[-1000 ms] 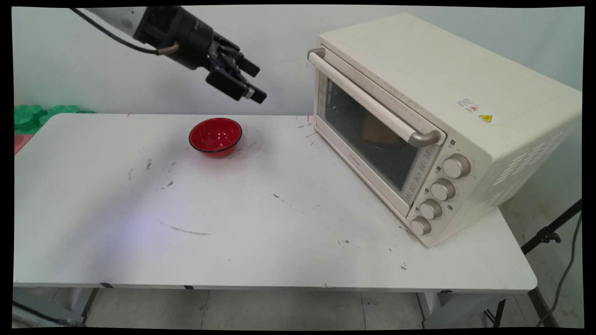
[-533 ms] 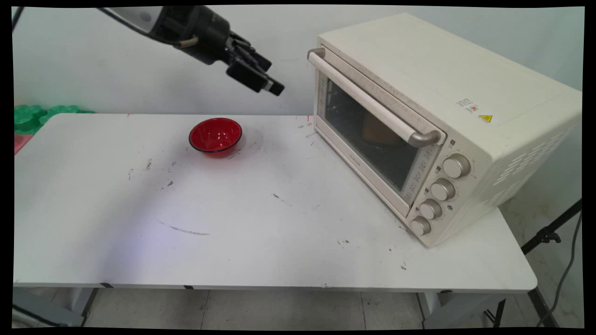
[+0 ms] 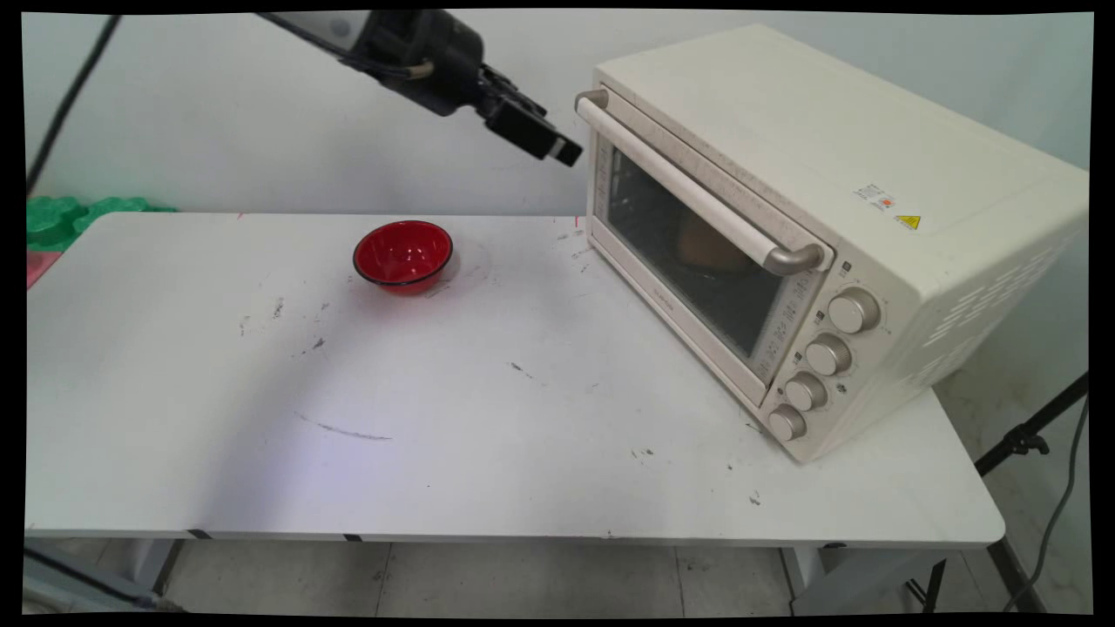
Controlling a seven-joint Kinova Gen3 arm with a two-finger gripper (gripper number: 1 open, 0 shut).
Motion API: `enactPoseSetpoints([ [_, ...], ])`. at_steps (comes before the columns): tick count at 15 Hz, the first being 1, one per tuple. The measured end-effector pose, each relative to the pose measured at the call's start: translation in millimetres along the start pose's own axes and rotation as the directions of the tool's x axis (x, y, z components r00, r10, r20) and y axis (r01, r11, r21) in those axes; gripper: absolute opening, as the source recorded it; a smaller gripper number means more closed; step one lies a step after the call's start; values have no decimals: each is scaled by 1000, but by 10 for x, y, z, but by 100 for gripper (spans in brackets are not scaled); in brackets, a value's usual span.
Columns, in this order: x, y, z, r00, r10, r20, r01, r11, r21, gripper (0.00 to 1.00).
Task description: Open the oven
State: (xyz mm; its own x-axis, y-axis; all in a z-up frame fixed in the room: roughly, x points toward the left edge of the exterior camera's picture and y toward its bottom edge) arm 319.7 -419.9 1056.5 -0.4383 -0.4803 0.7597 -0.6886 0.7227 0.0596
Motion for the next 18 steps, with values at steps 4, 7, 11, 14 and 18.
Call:
enactPoseSetpoints([
  [4, 119, 58, 213, 999, -37, -13, 37, 999, 10, 100],
  [7, 231, 103, 411, 998, -64, -23, 64, 998, 18, 100],
  [11, 359, 164, 622, 996, -86, -29, 87, 996, 27, 0],
  [14, 429, 199, 744, 996, -90, -30, 91, 995, 33, 0],
  [18, 507, 234, 910, 996, -82, -26, 83, 996, 45, 0],
])
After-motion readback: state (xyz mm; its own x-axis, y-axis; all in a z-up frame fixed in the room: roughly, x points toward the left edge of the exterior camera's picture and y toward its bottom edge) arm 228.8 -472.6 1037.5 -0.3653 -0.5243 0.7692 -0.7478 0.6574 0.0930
